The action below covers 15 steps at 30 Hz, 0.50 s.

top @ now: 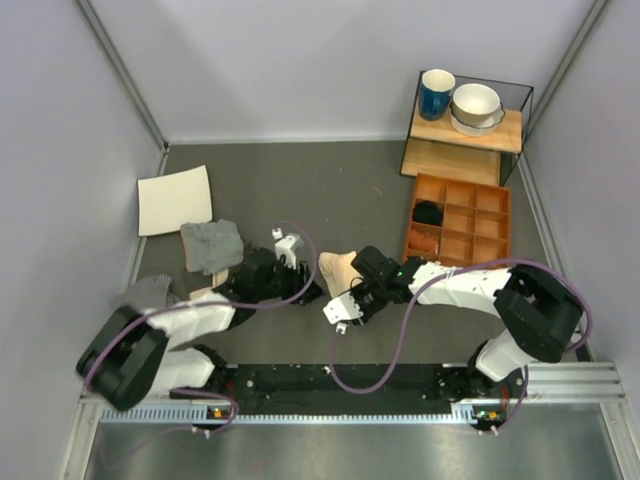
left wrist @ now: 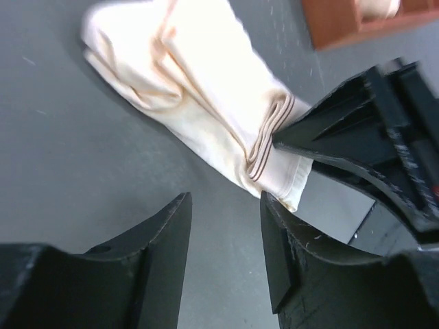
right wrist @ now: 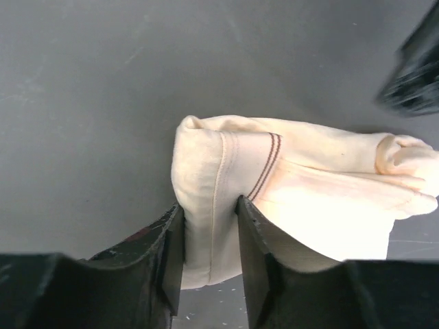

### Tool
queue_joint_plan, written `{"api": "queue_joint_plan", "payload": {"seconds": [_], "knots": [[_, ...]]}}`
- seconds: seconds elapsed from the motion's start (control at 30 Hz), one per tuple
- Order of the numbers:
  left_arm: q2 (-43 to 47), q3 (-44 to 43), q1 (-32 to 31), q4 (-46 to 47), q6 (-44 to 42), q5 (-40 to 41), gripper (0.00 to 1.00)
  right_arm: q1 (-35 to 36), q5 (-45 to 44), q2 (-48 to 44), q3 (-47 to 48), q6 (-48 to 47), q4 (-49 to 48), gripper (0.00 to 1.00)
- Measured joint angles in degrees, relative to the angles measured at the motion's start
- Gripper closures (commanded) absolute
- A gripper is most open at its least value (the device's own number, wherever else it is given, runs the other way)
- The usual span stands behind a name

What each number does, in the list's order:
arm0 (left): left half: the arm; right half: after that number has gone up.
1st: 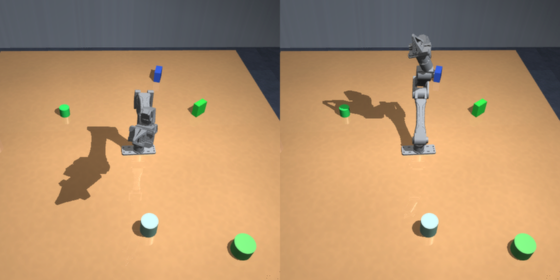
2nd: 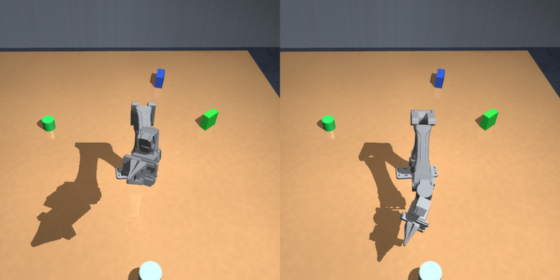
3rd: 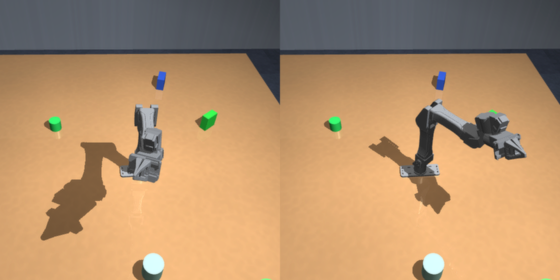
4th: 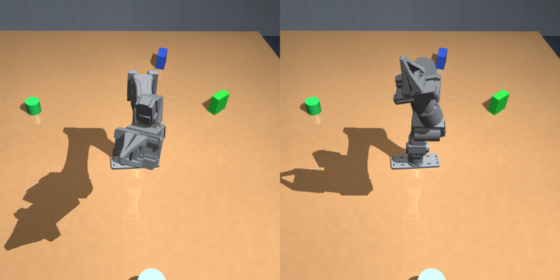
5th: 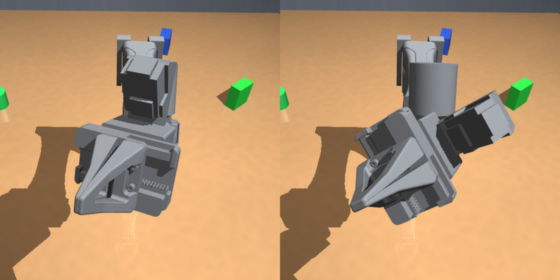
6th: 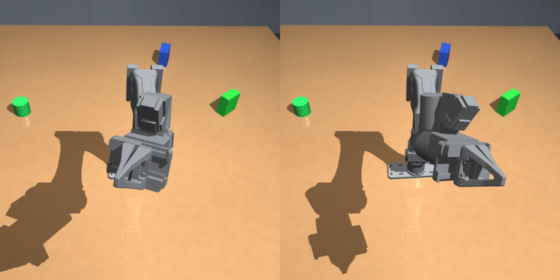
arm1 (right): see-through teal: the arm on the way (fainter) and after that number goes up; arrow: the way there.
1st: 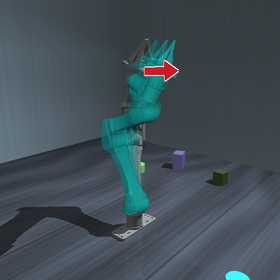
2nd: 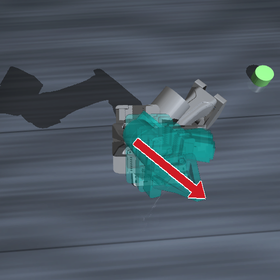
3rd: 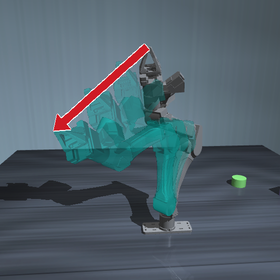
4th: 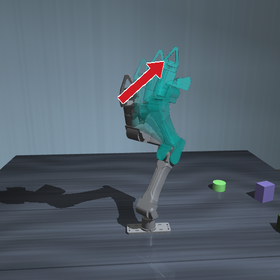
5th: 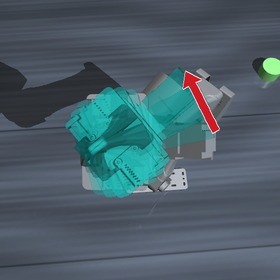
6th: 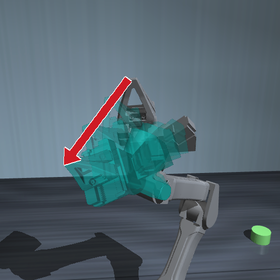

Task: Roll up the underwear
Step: Roll the underwear to the center of the board.

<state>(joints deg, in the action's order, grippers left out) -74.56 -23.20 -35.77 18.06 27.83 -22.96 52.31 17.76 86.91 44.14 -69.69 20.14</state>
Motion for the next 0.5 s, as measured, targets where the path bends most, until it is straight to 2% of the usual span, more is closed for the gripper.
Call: {"api": "queue_joint_plan", "payload": {"seconds": [0.1,0.27,0.4,0.5], "knots": [[11.5,3.91,1.25,0.37,-2.19,4.04,0.5,-0.76,0.5,1.81,2.56,1.46,1.36,0.78],[29.09,8.9,1.27,3.06,-7.96,8.0,0.49,-5.05,7.13,5.49,8.83,5.05,8.7,0.8],[42.56,16.13,1.25,9.31,-12.52,8.26,0.47,-10.45,14.38,12.11,17.94,5.9,20.46,0.81],[50.16,19.82,1.18,12.59,-15.1,7.69,0.47,-12.79,19.61,21.29,28.44,5.9,32.24,0.81]]}}
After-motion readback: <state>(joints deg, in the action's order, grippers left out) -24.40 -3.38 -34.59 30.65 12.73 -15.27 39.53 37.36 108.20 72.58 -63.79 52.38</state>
